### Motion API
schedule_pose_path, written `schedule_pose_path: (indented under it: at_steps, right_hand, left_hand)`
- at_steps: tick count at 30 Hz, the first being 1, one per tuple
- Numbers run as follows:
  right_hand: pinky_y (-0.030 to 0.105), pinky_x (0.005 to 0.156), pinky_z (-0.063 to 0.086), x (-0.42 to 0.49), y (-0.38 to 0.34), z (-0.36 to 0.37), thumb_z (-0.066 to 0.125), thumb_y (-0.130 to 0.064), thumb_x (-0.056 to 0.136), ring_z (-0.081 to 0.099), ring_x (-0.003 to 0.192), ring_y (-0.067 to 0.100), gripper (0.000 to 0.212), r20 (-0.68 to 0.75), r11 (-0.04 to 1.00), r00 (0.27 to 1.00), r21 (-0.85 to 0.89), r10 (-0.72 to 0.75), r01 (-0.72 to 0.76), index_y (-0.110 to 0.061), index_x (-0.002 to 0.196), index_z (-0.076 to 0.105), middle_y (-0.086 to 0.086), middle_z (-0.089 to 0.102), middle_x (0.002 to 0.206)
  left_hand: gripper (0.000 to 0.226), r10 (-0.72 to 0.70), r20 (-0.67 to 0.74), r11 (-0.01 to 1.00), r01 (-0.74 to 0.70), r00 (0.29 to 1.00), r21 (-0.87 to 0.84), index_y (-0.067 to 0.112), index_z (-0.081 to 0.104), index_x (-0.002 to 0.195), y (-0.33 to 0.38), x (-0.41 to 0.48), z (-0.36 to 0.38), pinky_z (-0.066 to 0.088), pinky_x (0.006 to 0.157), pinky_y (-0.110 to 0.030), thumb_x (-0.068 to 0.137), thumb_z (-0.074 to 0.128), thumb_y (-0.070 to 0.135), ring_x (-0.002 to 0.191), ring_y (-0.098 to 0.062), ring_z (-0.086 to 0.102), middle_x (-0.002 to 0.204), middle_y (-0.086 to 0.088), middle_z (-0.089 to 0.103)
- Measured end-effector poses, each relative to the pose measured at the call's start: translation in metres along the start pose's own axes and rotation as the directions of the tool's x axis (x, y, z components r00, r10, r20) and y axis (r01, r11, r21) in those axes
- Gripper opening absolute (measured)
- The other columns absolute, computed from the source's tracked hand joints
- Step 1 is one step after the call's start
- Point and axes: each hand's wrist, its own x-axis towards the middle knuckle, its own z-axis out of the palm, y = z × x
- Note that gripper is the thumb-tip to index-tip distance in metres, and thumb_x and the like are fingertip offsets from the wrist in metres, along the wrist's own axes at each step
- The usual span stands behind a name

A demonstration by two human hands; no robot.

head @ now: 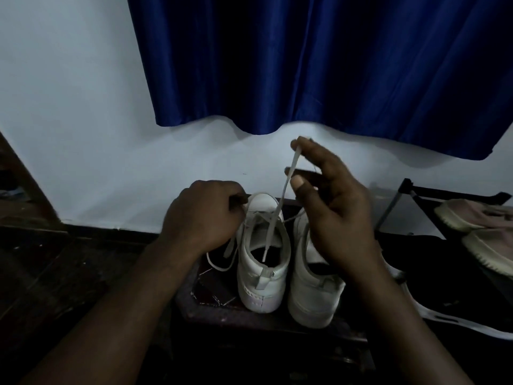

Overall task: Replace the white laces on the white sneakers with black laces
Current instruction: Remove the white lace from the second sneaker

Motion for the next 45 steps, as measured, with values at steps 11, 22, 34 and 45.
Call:
schedule_pose_path:
  at_steps: [11, 22, 34, 45]
  right_hand:
    - [0.011, 0.097, 0.049, 0.001, 0.017, -0.007, 0.072, -0.011, 0.095, 0.050, 0.138, 0.000, 0.090, 0.041, 0.952, 0.998, -0.306, 0.037, -0.023, -0.032, 0.165, 0.020, -0.017, 0.039, 0.163]
    - [0.041, 0.102, 0.055, 0.007, 0.019, -0.018, 0.071, -0.011, 0.096, 0.053, 0.134, 0.001, 0.086, -0.226, 0.931, 0.973, -0.362, -0.049, -0.037, -0.026, 0.164, 0.021, -0.011, 0.043, 0.160]
    - [0.041, 0.084, 0.059, 0.004, 0.035, -0.011, 0.073, -0.022, 0.093, 0.073, 0.090, 0.007, 0.054, 0.181, 0.816, 0.974, -0.578, 0.134, -0.005, -0.035, 0.142, 0.054, -0.017, 0.076, 0.094]
    - [0.029, 0.069, 0.042, -0.010, 0.026, -0.002, 0.078, -0.046, 0.077, 0.057, 0.087, 0.013, 0.025, 0.266, 0.634, 0.956, -0.762, 0.121, 0.132, -0.032, 0.095, 0.066, -0.012, 0.059, 0.089]
  left_hand:
    - [0.027, 0.254, 0.040, 0.967, -0.253, 0.966, -0.030, 0.037, 0.072, 0.101, 0.018, -0.004, 0.021, 0.051, 0.082, -0.037, 0.077, 0.060, 0.042, 0.098, -0.014, 0.055, 0.098, 0.014, 0.065]
    - [0.021, 0.286, 0.103, 0.955, -0.274, 0.953, -0.114, 0.037, 0.071, 0.094, 0.014, -0.003, 0.022, 0.045, 0.090, -0.029, 0.080, 0.069, 0.021, 0.100, -0.008, 0.056, 0.099, 0.018, 0.060]
    - [0.012, 0.237, 0.045, 0.960, -0.226, 0.971, -0.162, 0.034, 0.064, 0.082, 0.020, -0.001, 0.025, 0.046, 0.084, -0.037, 0.089, 0.074, 0.037, 0.093, -0.010, 0.054, 0.088, 0.019, 0.063]
    - [0.015, -0.076, 0.163, 0.709, 0.169, 0.984, -0.685, 0.021, 0.065, 0.084, 0.014, 0.001, 0.026, 0.055, 0.077, -0.039, 0.098, 0.065, 0.014, 0.077, -0.019, 0.071, 0.084, -0.003, 0.078]
